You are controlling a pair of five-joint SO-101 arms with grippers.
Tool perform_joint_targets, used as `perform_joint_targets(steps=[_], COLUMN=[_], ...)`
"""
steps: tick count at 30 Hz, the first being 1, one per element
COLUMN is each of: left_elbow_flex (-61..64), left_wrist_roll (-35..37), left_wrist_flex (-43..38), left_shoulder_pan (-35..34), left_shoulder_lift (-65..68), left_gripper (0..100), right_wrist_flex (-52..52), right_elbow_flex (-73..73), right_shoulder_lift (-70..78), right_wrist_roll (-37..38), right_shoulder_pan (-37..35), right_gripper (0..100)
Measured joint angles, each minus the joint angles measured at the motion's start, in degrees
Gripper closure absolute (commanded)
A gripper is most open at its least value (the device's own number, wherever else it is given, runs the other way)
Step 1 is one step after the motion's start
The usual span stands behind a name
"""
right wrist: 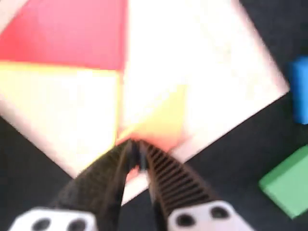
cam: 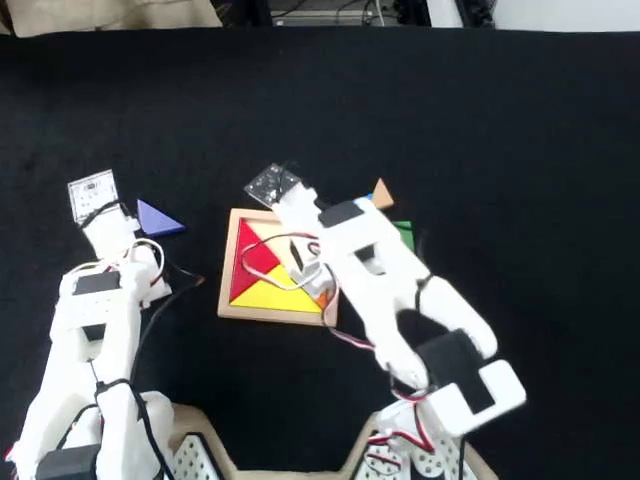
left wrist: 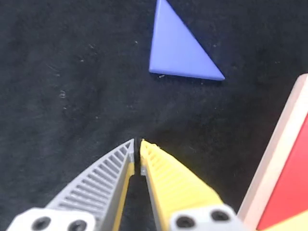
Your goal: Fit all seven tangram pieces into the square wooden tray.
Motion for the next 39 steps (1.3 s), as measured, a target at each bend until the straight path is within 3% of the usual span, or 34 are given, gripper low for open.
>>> perform_joint_targets(steps=[8, 12, 21, 29, 39], left_elbow_flex=[0.0, 0.0, 0.0, 0.0, 0.0], left_wrist_roll=[0.0, 0.0, 0.0, 0.0, 0.0], left_wrist_flex=[-0.2, -0.2, -0.2, -0.2, -0.2], left_shoulder_pan=[0.5, 0.5, 0.5, 0.5, 0.7], left_shoulder_lift=[0.0, 0.0, 0.0, 0.0, 0.0], left_gripper=[97, 97, 97, 97, 97], right_wrist_flex=[-0.4, -6.2, -11.1, -3.5, -1.1], right_elbow_flex=[-0.5, 3.3, 4.3, -0.8, 0.4], right_shoulder_lift=[-3.5, -7.7, -2.5, 1.1, 0.1], right_wrist_roll=[-1.1, -2.4, -2.4, -2.5, -2.5], right_shoulder_pan=[2.3, 2.2, -1.1, -1.1, -1.5], right_gripper=[98.8, 98.8, 98.8, 98.8, 98.8])
